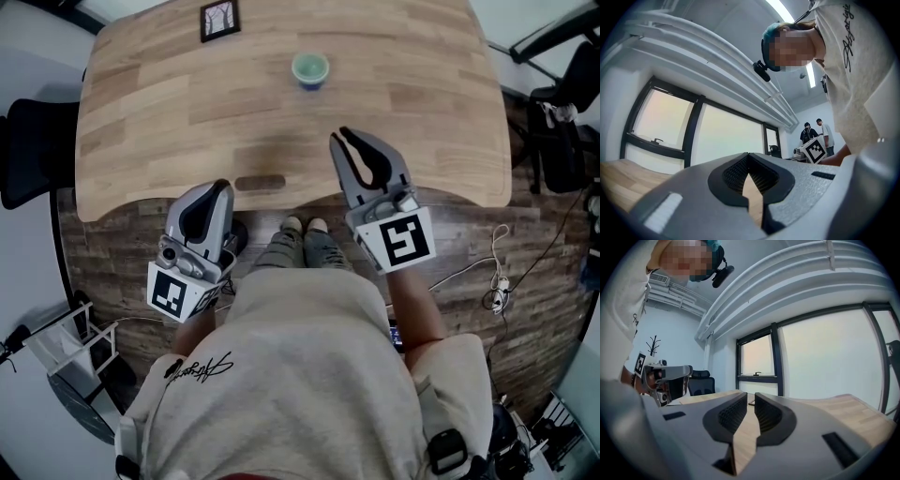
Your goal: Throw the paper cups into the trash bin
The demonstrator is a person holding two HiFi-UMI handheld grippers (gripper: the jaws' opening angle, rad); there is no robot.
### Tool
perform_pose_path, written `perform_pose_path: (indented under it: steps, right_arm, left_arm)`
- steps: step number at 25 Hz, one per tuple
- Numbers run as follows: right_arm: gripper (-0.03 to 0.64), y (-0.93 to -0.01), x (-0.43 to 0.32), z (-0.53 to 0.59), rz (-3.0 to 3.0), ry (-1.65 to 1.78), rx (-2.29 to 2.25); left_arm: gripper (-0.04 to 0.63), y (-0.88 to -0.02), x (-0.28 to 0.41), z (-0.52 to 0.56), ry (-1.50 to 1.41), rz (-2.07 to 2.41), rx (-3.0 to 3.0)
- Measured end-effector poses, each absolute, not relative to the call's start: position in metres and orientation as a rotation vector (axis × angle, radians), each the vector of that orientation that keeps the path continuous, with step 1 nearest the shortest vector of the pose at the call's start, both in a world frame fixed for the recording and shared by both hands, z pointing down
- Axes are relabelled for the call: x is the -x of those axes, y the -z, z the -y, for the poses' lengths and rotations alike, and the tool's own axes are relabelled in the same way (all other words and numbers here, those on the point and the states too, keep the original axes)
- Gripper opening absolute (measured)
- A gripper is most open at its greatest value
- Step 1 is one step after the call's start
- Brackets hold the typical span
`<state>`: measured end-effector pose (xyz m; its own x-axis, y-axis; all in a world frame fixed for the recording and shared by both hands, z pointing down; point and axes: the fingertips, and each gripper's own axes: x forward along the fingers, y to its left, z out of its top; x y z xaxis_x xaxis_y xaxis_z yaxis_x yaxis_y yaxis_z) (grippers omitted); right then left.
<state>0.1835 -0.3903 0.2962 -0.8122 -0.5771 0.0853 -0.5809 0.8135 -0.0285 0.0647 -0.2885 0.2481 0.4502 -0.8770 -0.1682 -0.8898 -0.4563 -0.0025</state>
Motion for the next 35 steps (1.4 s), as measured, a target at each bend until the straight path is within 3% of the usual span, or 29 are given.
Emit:
perform_pose_path:
  steps: [21, 35]
  right_arm:
    - [0.226, -0.374, -0.153, 0.459, 2.83, -0.147, -0.922]
    - [0.27, -0.431, -0.14, 0.502, 2.699, -0.233, -0.929]
  left_arm:
    - [0.003, -0.266, -0.05, 0.303, -0.169, -1.669, 2.582]
    - [0.003, -0.276, -0.04, 0.304, -0.118, -1.736, 2.571]
